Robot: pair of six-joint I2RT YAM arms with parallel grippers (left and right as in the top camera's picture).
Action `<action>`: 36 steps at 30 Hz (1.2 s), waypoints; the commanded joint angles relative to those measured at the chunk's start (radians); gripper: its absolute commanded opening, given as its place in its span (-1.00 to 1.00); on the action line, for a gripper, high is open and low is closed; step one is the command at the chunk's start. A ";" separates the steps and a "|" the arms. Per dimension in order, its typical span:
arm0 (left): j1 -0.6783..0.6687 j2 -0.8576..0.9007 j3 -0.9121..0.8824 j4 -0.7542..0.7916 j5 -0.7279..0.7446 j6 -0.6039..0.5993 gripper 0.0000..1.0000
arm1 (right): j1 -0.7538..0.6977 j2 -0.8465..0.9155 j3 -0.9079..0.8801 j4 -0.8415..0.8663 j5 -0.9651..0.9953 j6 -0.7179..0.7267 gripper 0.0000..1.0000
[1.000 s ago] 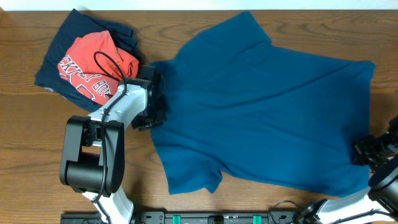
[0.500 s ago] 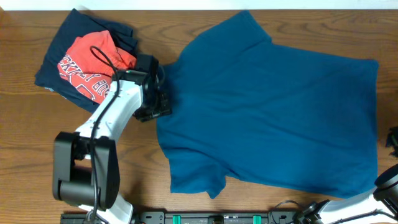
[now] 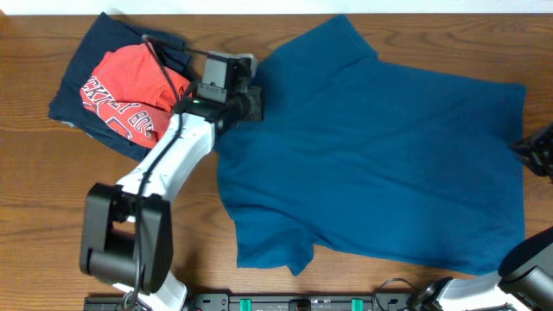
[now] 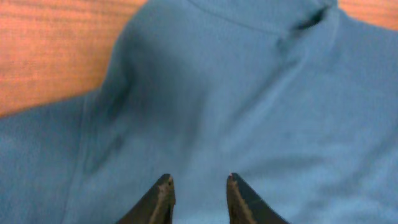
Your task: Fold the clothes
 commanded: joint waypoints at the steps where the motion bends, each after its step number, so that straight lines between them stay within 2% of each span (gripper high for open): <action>1: 0.010 0.095 0.008 0.054 -0.102 0.035 -0.33 | 0.081 -0.013 0.013 -0.024 -0.029 -0.047 -0.50; 9: 0.078 0.268 0.008 0.188 -0.102 0.052 -0.31 | 0.194 -0.013 0.012 -0.051 0.080 -0.045 -0.46; 14: 0.146 0.334 0.008 0.172 -0.111 0.050 -0.41 | 0.222 -0.013 -0.001 -0.054 0.156 -0.021 -0.44; 18: 0.225 0.340 0.009 0.129 -0.218 -0.022 -0.50 | 0.224 -0.011 -0.042 -0.027 0.253 0.018 -0.39; 22: 0.276 0.338 0.010 0.128 -0.069 -0.032 -0.49 | 0.224 -0.011 -0.110 0.033 0.288 0.035 -0.28; 26: 0.276 0.329 0.012 0.124 0.027 -0.032 -0.43 | 0.221 -0.011 -0.217 0.078 0.413 0.143 -0.18; 30: 0.253 0.298 0.012 0.106 0.046 -0.032 -0.32 | 0.206 -0.010 -0.322 0.138 0.554 0.222 -0.13; 33: 0.233 0.244 0.012 0.087 0.046 -0.032 -0.27 | 0.184 -0.010 -0.396 0.237 0.554 0.222 -0.07; 35: 0.224 0.201 0.012 0.076 0.049 -0.032 -0.22 | 0.179 -0.010 -0.444 0.315 0.521 0.222 0.11; 36: 0.219 0.173 0.012 0.069 0.056 -0.032 -0.21 | 0.180 -0.010 -0.472 0.359 0.499 0.223 0.11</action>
